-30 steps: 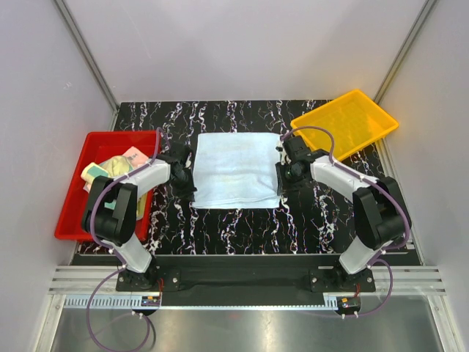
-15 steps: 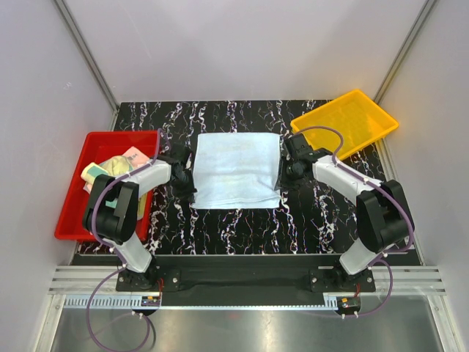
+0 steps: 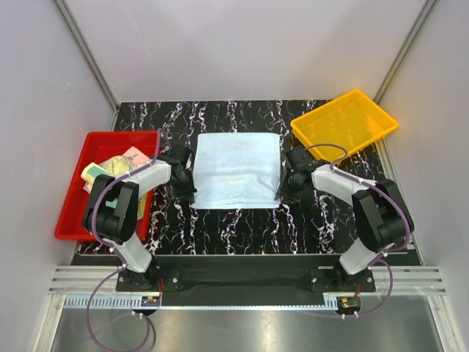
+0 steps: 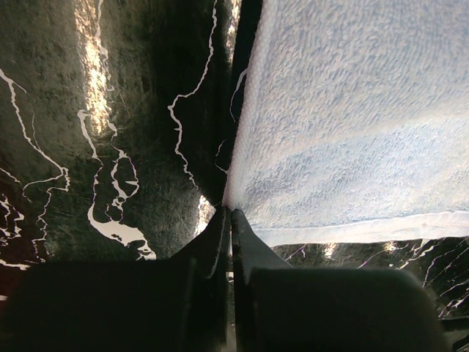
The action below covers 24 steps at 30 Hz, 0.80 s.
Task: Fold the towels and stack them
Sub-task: Fold the towel
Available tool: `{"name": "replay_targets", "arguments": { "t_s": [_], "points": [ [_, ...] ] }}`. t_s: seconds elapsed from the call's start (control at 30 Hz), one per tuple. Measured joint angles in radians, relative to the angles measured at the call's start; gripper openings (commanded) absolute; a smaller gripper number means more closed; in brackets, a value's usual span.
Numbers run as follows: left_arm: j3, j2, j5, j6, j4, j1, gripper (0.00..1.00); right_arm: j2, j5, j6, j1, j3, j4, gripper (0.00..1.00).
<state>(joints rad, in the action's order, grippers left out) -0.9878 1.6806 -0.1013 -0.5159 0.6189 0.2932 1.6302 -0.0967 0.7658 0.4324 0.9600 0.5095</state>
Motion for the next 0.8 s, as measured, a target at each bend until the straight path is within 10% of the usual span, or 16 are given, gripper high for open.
{"name": "replay_targets", "arguments": {
  "t_s": [0.37,0.57,0.8],
  "points": [
    [0.000,0.000,0.000,0.000,0.000,0.000,0.00,0.002,-0.002,0.045,0.000,-0.055,-0.054,0.34],
    [0.000,0.000,0.005,0.000,0.000,0.000,0.00,0.002,-0.001,0.039,0.000,-0.069,-0.079,0.06],
    [-0.001,-0.004,0.013,0.000,0.023,0.000,0.00,-0.005,-0.003,0.011,0.000,-0.067,-0.078,0.04]
  ]
}}
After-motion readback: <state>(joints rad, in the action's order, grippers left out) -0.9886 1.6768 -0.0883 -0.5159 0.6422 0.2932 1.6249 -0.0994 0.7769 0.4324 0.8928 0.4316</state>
